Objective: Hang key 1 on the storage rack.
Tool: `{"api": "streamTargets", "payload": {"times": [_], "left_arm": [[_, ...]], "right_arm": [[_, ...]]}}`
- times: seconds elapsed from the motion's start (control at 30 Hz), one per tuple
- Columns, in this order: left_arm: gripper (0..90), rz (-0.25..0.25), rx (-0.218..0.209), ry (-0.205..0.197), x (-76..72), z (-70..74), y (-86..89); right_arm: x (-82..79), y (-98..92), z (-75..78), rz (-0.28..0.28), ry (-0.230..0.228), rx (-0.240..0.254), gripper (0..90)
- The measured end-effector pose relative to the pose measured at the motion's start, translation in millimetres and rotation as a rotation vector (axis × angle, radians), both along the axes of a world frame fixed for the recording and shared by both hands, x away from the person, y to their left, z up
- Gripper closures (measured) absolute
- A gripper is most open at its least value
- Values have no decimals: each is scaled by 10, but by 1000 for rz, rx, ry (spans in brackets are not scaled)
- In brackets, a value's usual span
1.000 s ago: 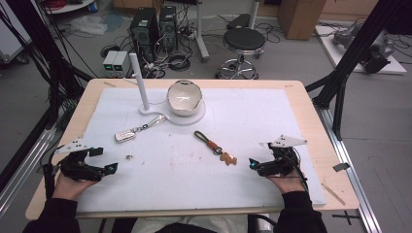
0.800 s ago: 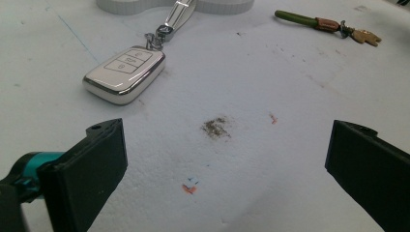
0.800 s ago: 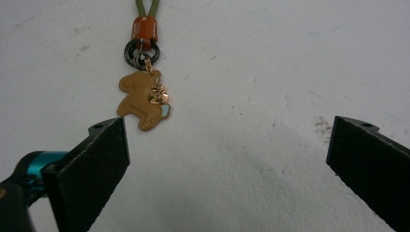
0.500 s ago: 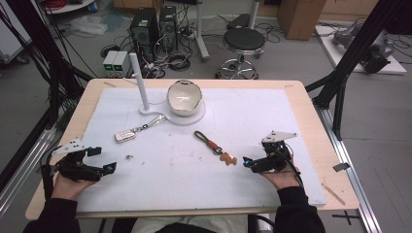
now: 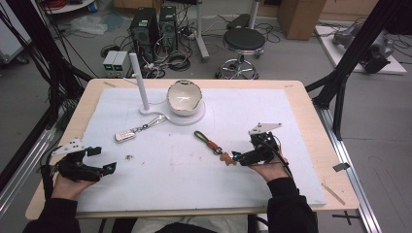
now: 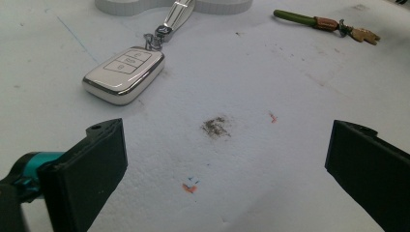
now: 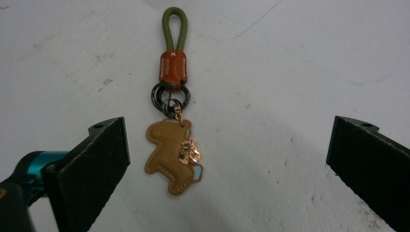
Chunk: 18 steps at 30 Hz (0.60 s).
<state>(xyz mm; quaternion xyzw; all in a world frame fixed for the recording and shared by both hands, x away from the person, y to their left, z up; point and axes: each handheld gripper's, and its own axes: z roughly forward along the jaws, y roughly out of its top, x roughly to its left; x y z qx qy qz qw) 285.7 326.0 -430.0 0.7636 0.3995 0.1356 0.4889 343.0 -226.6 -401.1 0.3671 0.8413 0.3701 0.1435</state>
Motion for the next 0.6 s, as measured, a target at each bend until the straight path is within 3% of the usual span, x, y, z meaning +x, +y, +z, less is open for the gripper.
{"api": "streamTargets", "payload": {"times": [0.27,0.6], "left_arm": [[17,5,-1,-13,3,-2,3],[17,-5,-2,-10,3,-4,-1]], "right_arm": [[78,190,76,33,-5,-11,6],[167,296,28,45,19,-20,7]]}}
